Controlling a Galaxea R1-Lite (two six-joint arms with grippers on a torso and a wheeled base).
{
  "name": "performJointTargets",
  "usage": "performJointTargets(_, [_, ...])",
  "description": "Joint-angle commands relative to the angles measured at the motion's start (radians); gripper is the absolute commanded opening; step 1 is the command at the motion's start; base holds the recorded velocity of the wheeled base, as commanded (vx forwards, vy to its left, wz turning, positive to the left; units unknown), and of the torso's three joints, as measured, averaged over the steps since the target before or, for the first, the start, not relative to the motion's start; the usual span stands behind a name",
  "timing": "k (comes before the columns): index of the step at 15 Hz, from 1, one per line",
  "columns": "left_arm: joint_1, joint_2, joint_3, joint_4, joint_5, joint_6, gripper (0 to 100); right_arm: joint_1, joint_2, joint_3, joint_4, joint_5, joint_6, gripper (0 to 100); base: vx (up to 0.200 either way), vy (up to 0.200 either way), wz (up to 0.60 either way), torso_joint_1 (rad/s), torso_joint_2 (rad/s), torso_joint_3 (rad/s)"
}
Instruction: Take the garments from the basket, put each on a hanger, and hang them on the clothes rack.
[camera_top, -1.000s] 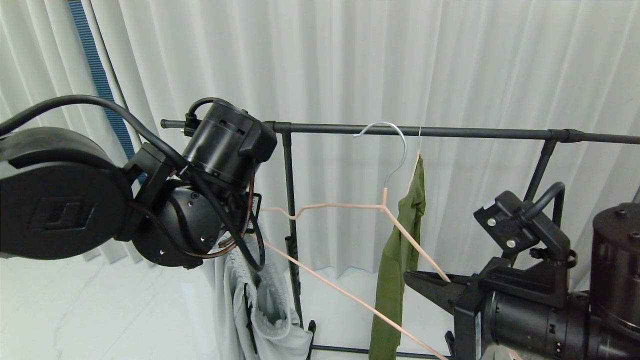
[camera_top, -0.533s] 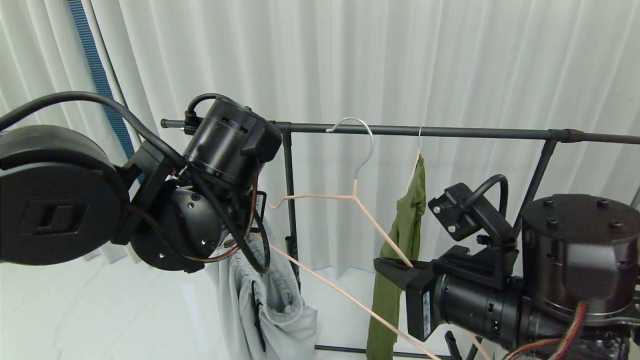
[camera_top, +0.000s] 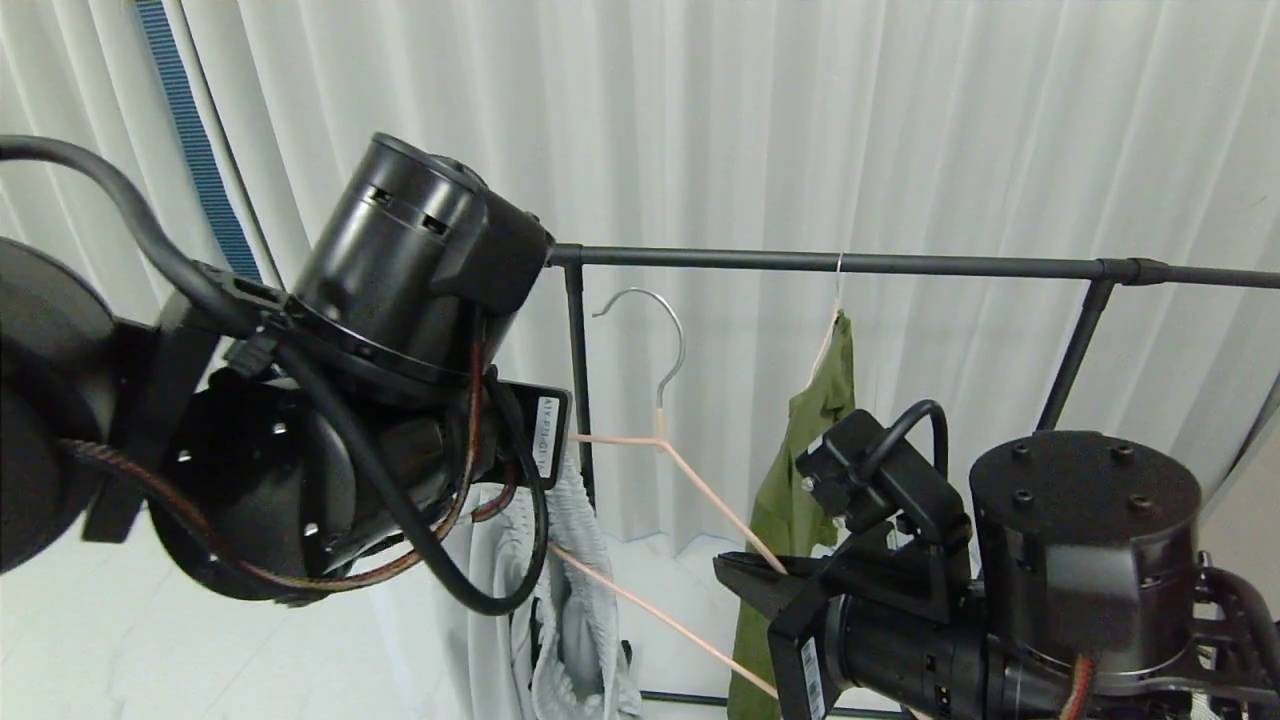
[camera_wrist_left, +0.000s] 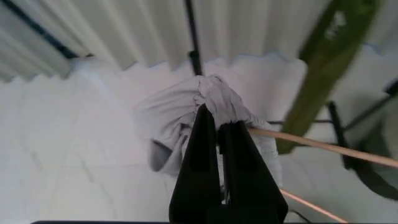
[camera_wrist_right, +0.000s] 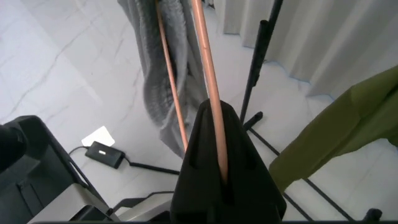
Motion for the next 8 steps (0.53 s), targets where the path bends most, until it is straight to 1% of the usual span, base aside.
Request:
performJointTargets(1, [-0.038, -0.057, -0.004, 0.0, -0.052, 0.002, 0, 0.024, 0.025, 0.003, -0.021, 0.005, -0.003, 0, 0.0, 0.0, 0.0, 0.0, 0.0, 0.0])
performJointTargets(4, [-0.092, -0.072, -0.01, -0.002, -0.088, 0.001, 0, 0.063, 0.051, 0.003, -0.052, 0.002, 0.003, 0, 0.0, 0.0, 0.0, 0.0, 0.0, 0.0])
performJointTargets(6, [-0.129, -0.087, -0.01, -0.002, -0.126, 0.001, 0, 0.066, 0.068, 0.003, -0.09, 0.002, 0.007, 0, 0.0, 0.0, 0.0, 0.0, 0.0, 0.0])
performJointTargets(8, [-0.156, -0.099, -0.016, -0.003, -0.135, -0.002, 0, 0.064, 0.063, 0.005, -0.095, 0.0, 0.02, 0, 0.0, 0.0, 0.0, 0.0, 0.0, 0.0])
